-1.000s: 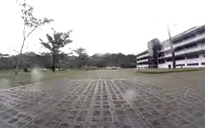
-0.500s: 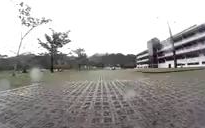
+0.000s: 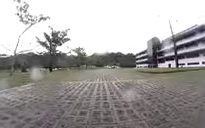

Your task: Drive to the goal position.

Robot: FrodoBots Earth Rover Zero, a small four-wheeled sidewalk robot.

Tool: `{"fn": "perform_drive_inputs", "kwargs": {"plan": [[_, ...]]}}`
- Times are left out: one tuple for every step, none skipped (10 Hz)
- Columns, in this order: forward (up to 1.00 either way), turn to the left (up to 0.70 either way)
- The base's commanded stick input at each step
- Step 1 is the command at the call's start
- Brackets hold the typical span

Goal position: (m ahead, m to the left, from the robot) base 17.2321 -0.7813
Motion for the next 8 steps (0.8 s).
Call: {"fn": "perform_drive_inputs", "kwargs": {"plan": [[0.7,0.0],[0.7,0.0],[0.7,0.0],[0.7,0.0],[0.7,0.0],[0.7,0.0],[0.7,0.0],[0.7,0.0]]}}
